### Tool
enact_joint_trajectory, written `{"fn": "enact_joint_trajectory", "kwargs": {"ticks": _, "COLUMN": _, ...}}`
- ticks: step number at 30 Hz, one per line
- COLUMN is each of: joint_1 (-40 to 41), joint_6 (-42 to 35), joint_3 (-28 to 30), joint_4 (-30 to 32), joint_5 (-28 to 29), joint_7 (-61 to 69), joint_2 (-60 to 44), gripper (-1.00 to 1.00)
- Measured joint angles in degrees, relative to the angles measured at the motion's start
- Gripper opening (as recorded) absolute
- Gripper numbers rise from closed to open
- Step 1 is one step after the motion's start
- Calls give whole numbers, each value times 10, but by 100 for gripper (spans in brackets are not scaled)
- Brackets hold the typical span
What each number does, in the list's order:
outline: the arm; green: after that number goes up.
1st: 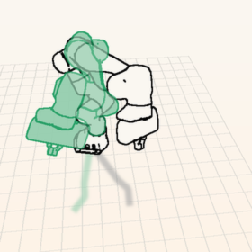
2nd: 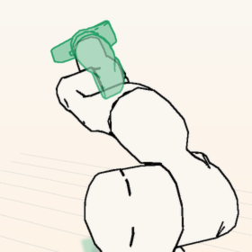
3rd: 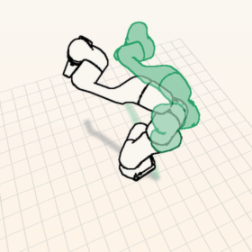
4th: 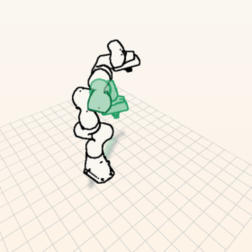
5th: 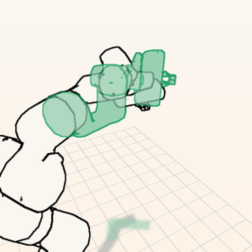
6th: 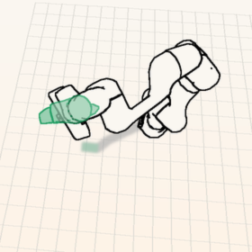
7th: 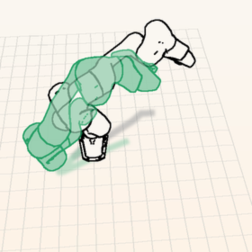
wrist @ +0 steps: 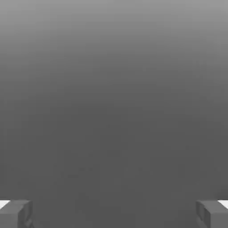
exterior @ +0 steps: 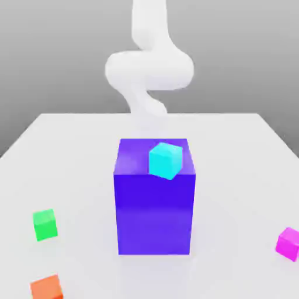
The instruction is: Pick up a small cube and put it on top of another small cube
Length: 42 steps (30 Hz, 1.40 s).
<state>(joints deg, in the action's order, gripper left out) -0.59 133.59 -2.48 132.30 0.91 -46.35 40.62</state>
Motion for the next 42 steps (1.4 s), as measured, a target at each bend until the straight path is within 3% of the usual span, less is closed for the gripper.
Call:
{"fn": "enact_joint_trajectory", "kwargs": {"ticks": 19, "joint_1": -87, "joint_6": 137, "joint_3": -170, "joint_4": 39, "joint_5": 113, "joint_7": -71, "joint_2": -398, "gripper": 0}}
{"fn": "enact_joint_trajectory", "kwargs": {"ticks": 28, "joint_1": -162, "joint_6": 206, "joint_3": -195, "joint_4": 56, "joint_5": 155, "joint_7": -98, "joint_2": -583, "gripper": 0}}
{"fn": "enact_joint_trajectory", "kwargs": {"ticks": 32, "joint_1": -209, "joint_6": 263, "joint_3": -145, "joint_4": 38, "joint_5": 208, "joint_7": -137, "joint_2": -666, "gripper": 0}}
{"fn": "enact_joint_trajectory", "kwargs": {"ticks": 33, "joint_1": -218, "joint_6": 274, "joint_3": -134, "joint_4": 35, "joint_5": 217, "joint_7": -144, "joint_2": -680, "gripper": -100}}
{"fn": "enact_joint_trajectory", "kwargs": {"ticks": 39, "joint_1": -223, "joint_6": 280, "joint_3": -129, "joint_4": 33, "joint_5": 222, "joint_7": -148, "joint_2": -687, "gripper": -100}}
{"fn": "enact_joint_trajectory", "kwargs": {"ticks": 42, "joint_1": -201, "joint_6": 252, "joint_3": -157, "joint_4": 43, "joint_5": 194, "joint_7": -127, "joint_2": -649, "gripper": -100}}
